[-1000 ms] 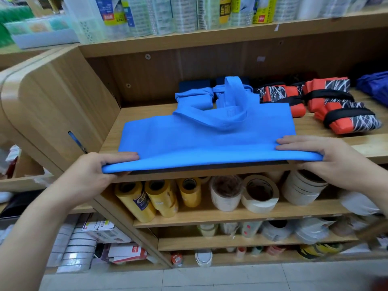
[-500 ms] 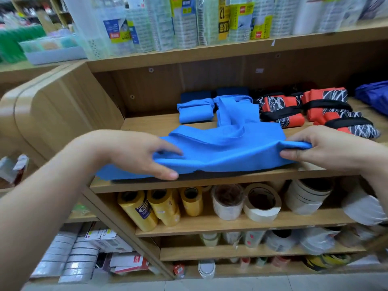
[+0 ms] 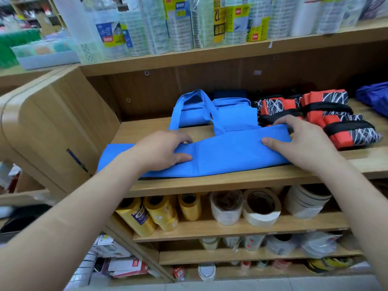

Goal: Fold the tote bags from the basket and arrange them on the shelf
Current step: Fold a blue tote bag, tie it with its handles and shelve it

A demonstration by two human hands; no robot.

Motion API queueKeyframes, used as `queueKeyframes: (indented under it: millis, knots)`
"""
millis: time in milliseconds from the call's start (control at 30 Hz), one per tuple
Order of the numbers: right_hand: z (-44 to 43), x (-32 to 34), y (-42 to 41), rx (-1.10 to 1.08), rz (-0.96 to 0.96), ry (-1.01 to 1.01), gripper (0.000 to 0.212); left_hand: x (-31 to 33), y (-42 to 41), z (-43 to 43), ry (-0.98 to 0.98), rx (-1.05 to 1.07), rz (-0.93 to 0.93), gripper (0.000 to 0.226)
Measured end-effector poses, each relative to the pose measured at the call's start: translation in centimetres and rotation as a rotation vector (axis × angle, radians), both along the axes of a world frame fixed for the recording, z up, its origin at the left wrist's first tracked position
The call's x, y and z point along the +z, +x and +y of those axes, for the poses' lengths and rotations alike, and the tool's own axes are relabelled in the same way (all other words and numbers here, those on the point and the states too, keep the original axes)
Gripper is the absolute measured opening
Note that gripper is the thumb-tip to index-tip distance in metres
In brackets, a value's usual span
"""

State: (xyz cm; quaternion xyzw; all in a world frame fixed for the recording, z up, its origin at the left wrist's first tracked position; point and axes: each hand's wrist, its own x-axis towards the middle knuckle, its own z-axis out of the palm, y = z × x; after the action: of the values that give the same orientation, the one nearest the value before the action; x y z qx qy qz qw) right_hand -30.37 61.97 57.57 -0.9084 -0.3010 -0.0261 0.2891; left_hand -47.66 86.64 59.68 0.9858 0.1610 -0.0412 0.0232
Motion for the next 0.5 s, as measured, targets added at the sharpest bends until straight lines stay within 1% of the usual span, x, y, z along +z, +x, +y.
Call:
queueKeyframes:
  millis: [33, 67, 133, 233, 300, 333, 367, 433, 467, 500]
  knots:
    - [0.0, -0.5, -0.2, -0.019, -0.049, -0.033, 0.049, -0.7, -0.4, -0.2, -0.016, -0.009, -0.045, 0.047]
    - [-0.1, -0.9, -0.4, -0.027, -0.053, -0.060, 0.055, -1.5, -0.8, -0.4, -0.034, -0.010, -0.095, 0.045]
    - [-0.3, -1.3, -0.9, -0.033, 0.031, -0.029, 0.062, -2.7, -1.5, -0.9, -0.058, 0.008, -0.206, 0.043]
    - [-0.4, -1.4, -1.5, -0.035, 0.162, 0.238, 0.061, -4.0, -2.5, -1.8, -0.113, 0.023, -0.361, 0.034]
    - [-0.4, -1.0, -2.1, 0.035, 0.149, 0.376, 0.060, -4.3, -3.1, -2.7, -0.131, 0.011, -0.408, 0.025]
    - [-0.4, -0.6, -2.3, 0.089, 0.119, 0.405, 0.062, -4.4, -3.4, -3.1, -0.100, -0.008, -0.417, 0.026]
    - [-0.3, 0.0, -2.5, 0.146, 0.081, 0.414, 0.067, -4.4, -3.7, -3.4, -0.030, -0.044, -0.426, 0.032]
    - [0.0, 1.8, -2.6, 0.259, 0.022, 0.397, 0.077, -3.7, -4.1, -3.7, 0.124, -0.174, -0.478, 0.055]
    - [0.4, 2.9, -2.7, 0.312, 0.006, 0.391, 0.080, -3.0, -4.2, -3.9, 0.139, -0.240, -0.515, 0.065]
    - [0.8, 4.0, -2.7, 0.372, -0.010, 0.395, 0.083, -2.0, -4.2, -4.1, 0.105, -0.272, -0.548, 0.072]
